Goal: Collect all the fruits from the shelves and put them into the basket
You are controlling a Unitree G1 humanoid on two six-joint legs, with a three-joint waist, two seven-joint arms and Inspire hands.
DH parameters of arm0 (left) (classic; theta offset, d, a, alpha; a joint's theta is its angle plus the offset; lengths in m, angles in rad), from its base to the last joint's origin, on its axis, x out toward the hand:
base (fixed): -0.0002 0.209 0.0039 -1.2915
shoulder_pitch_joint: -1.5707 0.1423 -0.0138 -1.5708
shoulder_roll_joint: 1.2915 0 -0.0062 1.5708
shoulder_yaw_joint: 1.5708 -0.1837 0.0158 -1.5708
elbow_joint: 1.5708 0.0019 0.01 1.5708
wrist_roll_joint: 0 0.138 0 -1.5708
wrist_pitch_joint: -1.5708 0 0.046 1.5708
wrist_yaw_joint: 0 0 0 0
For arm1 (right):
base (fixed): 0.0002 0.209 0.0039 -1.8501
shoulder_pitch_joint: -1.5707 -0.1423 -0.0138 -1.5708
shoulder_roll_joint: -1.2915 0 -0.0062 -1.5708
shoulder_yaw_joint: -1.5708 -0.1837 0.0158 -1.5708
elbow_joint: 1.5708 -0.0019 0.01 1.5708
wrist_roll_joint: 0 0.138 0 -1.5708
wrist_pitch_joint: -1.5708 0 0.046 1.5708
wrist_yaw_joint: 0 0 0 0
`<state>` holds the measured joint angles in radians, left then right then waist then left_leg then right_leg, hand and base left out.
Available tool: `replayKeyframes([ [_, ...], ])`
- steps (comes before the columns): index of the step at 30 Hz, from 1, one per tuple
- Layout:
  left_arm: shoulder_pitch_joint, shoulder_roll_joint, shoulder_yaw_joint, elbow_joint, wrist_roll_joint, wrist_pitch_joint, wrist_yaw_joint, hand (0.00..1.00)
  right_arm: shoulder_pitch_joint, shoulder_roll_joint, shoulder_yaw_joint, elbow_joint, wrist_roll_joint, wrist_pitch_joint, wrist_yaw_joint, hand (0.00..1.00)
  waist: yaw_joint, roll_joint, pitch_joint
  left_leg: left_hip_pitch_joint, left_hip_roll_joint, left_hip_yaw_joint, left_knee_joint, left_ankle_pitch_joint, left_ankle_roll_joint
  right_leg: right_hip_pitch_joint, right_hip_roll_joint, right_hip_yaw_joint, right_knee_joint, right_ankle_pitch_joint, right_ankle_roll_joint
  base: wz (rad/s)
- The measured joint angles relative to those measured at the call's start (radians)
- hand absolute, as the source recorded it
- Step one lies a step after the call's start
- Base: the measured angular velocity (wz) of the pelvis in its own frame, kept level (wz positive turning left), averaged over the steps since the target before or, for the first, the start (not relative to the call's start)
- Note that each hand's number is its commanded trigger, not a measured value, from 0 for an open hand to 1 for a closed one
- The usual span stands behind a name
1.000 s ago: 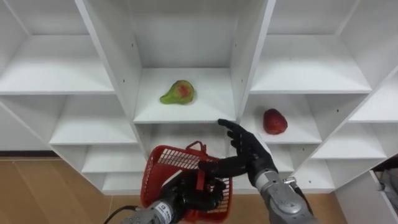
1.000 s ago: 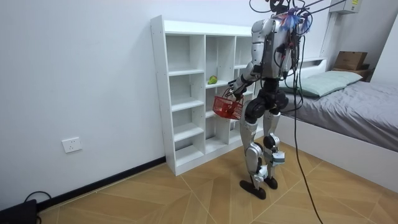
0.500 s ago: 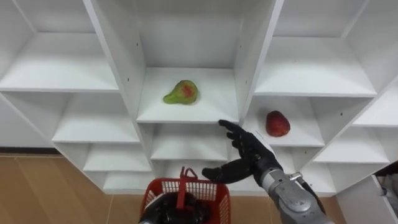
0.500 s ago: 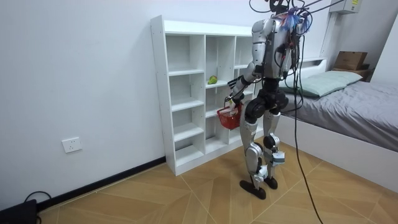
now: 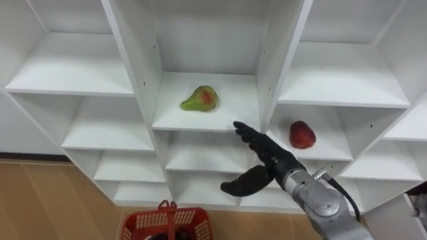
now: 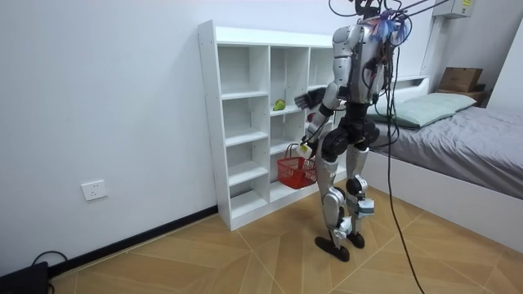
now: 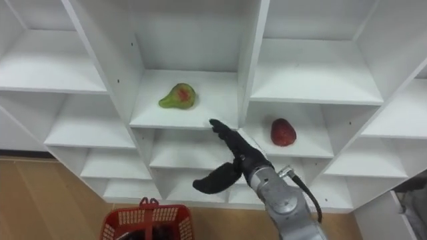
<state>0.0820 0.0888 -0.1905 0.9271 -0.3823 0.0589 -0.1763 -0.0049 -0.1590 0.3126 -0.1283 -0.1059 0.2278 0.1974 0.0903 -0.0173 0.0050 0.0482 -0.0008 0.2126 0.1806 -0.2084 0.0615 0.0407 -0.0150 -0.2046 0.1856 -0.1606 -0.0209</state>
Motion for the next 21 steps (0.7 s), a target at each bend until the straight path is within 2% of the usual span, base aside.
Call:
replayKeyframes([
  [1, 0.0, 0.0, 0.002, 0.001, 0.0, 0.0, 0.002, 1.0, -0.022, 0.008, 0.0, -0.022, 0.018, -0.031, 0.002, 0.0, 0.0, -0.002, -0.0017, 0.004, 0.0, -0.001, 0.0, 0.0, 0.0, 0.005, 0.0, -0.002, -0.001, 0.0, 0.0, 0.09],
  [3, 0.002, 0.0, 0.002, 0.001, 0.0, 0.0, 0.009, 1.0, -0.037, 0.03, 0.002, -0.037, 0.043, -0.061, 0.004, 0.0, 0.003, -0.005, -0.0026, 0.016, 0.0, -0.006, -0.006, 0.0, 0.0, 0.018, 0.0, -0.012, -0.003, 0.0, 0.0, 0.08],
  [4, 0.003, 0.0, 0.006, 0.001, 0.0, 0.0, 0.01, 1.0, -0.039, 0.039, 0.007, -0.038, 0.068, -0.067, 0.006, 0.0, 0.019, -0.003, -0.0014, 0.024, 0.0, -0.007, -0.013, 0.0, 0.0, 0.028, 0.0, -0.017, -0.003, 0.0, 0.0, 0.04],
  [10, 0.003, -0.001, 0.013, 0.003, -0.018, 0.0, 0.032, 1.0, -0.037, 0.036, 0.031, -0.036, 0.177, -0.066, 0.054, 0.0, 0.032, -0.003, -0.0009, 0.029, -0.003, -0.012, -0.022, 0.0, 0.001, 0.032, -0.002, -0.016, -0.003, 0.0, 0.0, 0.01],
  [16, 0.002, -0.004, 0.033, 0.013, -0.018, -0.003, 0.032, 1.0, -0.037, 0.033, 0.03, -0.037, 0.176, -0.066, 0.123, 0.0, 0.038, -0.001, -0.0011, 0.025, -0.003, -0.009, -0.021, 0.0, 0.0, 0.018, 0.0, -0.009, -0.004, 0.0, 0.0, -0.02],
  [21, 0.001, -0.004, 0.039, 0.02, -0.018, -0.017, 0.029, 1.0, -0.037, 0.034, 0.026, -0.038, 0.175, -0.066, 0.14, 0.0, 0.048, -0.003, -0.0026, 0.017, -0.004, -0.006, -0.02, 0.0, 0.0, 0.013, 0.0, 0.008, -0.014, 0.0, 0.0, -0.01],
])
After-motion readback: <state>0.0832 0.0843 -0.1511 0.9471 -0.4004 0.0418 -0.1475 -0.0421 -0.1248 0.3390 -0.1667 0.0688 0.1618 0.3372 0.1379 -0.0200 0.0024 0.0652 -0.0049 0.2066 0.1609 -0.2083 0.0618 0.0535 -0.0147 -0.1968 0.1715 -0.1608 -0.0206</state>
